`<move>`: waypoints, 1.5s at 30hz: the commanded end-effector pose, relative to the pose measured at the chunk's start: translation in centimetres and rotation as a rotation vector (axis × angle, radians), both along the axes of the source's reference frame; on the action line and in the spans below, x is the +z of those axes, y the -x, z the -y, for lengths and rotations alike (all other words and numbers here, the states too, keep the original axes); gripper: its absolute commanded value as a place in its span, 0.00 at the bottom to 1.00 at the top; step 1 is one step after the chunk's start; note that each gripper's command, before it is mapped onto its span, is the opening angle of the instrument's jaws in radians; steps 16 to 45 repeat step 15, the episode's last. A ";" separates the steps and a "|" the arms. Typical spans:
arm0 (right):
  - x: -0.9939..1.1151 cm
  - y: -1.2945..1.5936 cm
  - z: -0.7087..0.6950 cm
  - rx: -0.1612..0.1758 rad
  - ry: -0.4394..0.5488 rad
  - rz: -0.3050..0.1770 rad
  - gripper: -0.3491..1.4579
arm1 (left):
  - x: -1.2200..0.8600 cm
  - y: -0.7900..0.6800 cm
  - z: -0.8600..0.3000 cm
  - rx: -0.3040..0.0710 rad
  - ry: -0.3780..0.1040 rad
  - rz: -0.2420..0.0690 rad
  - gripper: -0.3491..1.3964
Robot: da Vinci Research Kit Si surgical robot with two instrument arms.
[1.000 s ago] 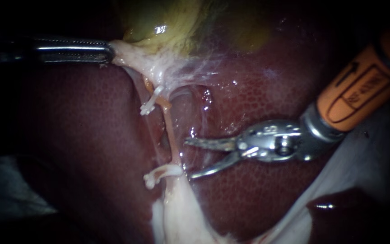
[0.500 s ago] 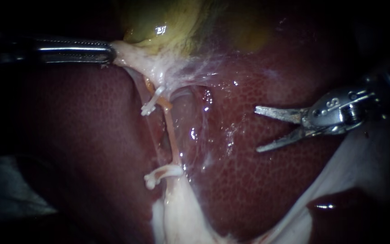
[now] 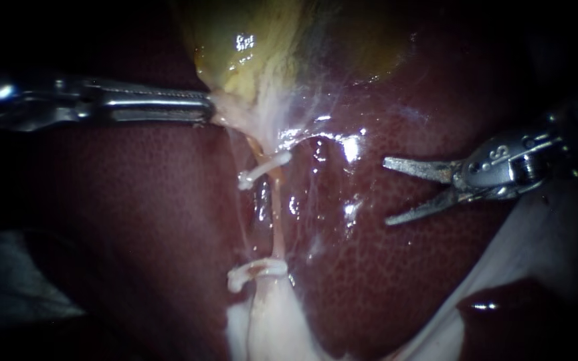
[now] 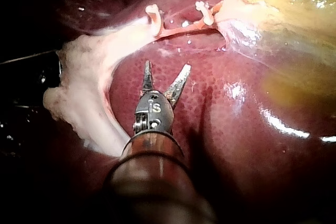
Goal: Go back from the cut left tube
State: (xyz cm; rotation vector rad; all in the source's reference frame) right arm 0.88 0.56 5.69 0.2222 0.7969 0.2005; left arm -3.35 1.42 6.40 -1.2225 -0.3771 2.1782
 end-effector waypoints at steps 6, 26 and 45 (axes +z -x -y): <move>0.00 0.00 0.00 -0.003 -0.002 -0.003 0.99 | 0.02 0.01 0.00 0.002 0.000 -0.006 0.00; -0.01 -0.05 0.01 -0.027 -0.031 -0.033 0.99 | 0.00 -0.02 -0.01 0.003 -0.002 -0.004 0.00; -0.01 -0.05 0.01 -0.027 -0.031 -0.033 0.99 | 0.00 -0.02 -0.01 0.003 -0.002 -0.004 0.00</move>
